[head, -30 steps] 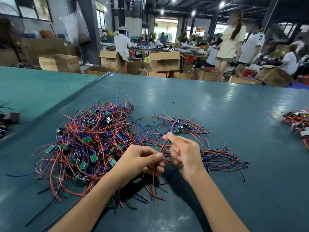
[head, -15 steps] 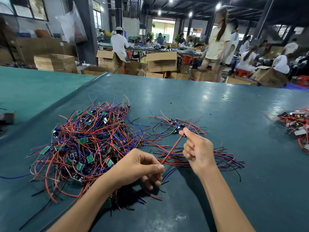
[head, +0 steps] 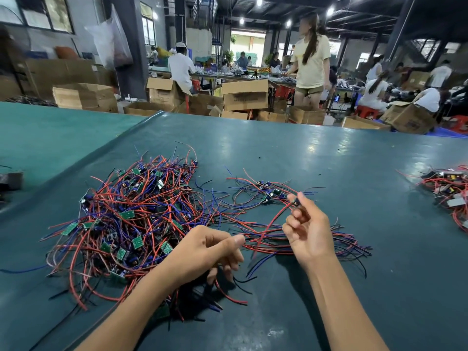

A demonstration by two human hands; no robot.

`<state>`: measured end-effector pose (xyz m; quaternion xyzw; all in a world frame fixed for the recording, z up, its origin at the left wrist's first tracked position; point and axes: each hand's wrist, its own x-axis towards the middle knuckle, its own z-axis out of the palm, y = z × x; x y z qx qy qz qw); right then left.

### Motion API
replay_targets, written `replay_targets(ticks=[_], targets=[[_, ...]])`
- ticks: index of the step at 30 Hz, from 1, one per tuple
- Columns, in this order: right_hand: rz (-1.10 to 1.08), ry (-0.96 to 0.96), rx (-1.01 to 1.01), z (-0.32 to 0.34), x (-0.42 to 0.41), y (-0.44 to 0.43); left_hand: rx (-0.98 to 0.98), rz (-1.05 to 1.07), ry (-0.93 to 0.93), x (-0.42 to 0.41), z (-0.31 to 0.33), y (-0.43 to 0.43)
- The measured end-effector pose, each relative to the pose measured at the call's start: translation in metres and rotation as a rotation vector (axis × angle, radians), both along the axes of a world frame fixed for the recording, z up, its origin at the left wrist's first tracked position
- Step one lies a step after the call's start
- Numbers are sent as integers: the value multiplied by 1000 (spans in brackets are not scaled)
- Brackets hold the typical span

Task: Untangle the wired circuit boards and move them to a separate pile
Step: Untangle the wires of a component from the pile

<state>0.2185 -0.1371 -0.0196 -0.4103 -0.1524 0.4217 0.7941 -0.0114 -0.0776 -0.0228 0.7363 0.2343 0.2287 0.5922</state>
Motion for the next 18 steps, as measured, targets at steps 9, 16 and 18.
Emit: replay_targets(ticks=[9,16,18], targets=[[201,297,270,7,-7,-2,-20,304,-181,3,0,1],[401,302,232,6,-26,-3,34,310,-198,3,-4,6],[471,274,197,4,-32,-2,42,302,-198,4,-5,7]])
